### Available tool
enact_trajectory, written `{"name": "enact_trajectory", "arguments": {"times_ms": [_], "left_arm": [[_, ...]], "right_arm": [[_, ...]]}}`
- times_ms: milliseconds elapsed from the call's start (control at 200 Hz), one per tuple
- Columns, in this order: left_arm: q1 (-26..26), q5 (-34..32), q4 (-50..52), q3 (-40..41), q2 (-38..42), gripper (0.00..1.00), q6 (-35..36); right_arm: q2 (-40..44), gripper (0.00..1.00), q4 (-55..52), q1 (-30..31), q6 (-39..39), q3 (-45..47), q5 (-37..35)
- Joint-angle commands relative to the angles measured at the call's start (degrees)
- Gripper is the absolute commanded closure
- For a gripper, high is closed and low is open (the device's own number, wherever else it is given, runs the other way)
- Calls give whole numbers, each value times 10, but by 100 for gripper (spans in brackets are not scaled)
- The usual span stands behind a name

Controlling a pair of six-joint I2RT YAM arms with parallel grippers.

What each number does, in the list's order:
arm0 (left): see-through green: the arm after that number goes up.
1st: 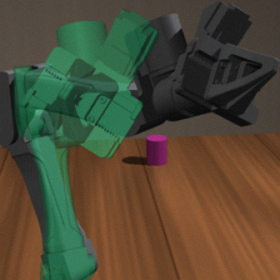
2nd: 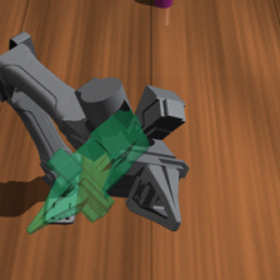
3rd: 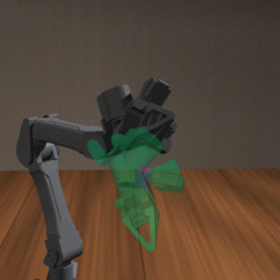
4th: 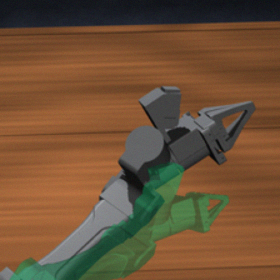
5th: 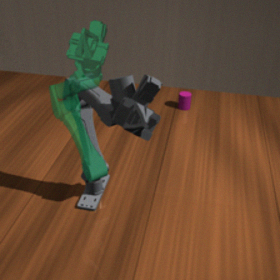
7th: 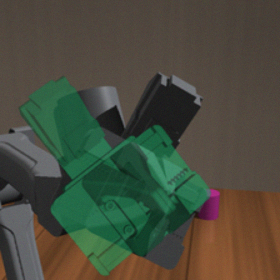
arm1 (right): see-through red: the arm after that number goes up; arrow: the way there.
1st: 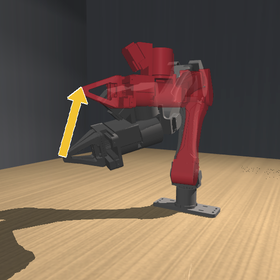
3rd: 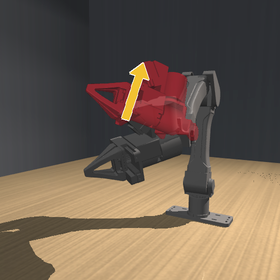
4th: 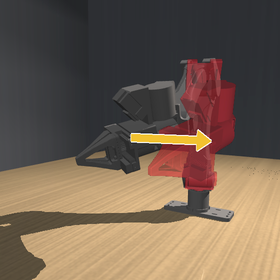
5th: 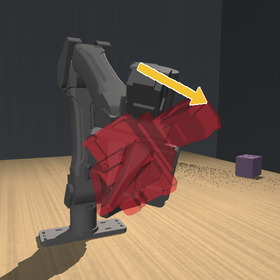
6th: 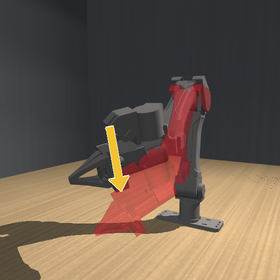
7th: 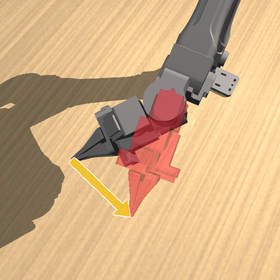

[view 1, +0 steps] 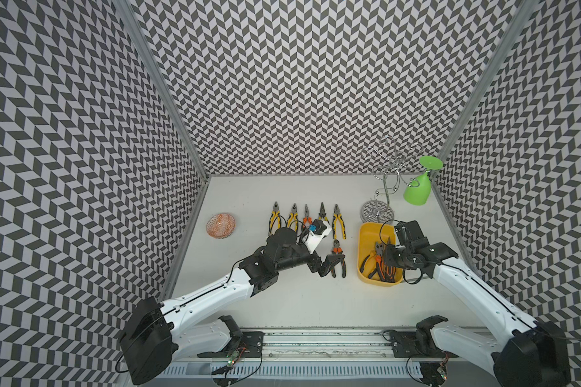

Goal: Take the pliers out of the storage box
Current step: Pick up the pliers from the storage box.

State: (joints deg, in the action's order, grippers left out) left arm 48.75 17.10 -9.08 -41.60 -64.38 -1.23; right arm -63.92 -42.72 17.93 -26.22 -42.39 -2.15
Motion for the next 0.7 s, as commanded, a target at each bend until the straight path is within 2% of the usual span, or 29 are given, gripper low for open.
{"name": "enact_trajectory", "arguments": {"times_ms": [0, 80, 391, 556, 696], "left_arm": [[3, 2, -20, 11, 19, 2, 35], [2, -1, -18, 12, 26, 2, 37], [2, -26, -82, 42, 35, 2, 43], [2, -42, -95, 52, 30, 2, 47], [0, -69, -103, 46, 13, 2, 33]], "right_arm": [[-14, 59, 30, -3, -12, 26, -21], [-24, 62, 40, -5, -10, 38, -44], [-103, 71, 81, -12, 0, 34, -37], [-66, 89, 69, -13, -10, 28, -56], [-21, 96, 59, -13, -4, 18, -59]]}}
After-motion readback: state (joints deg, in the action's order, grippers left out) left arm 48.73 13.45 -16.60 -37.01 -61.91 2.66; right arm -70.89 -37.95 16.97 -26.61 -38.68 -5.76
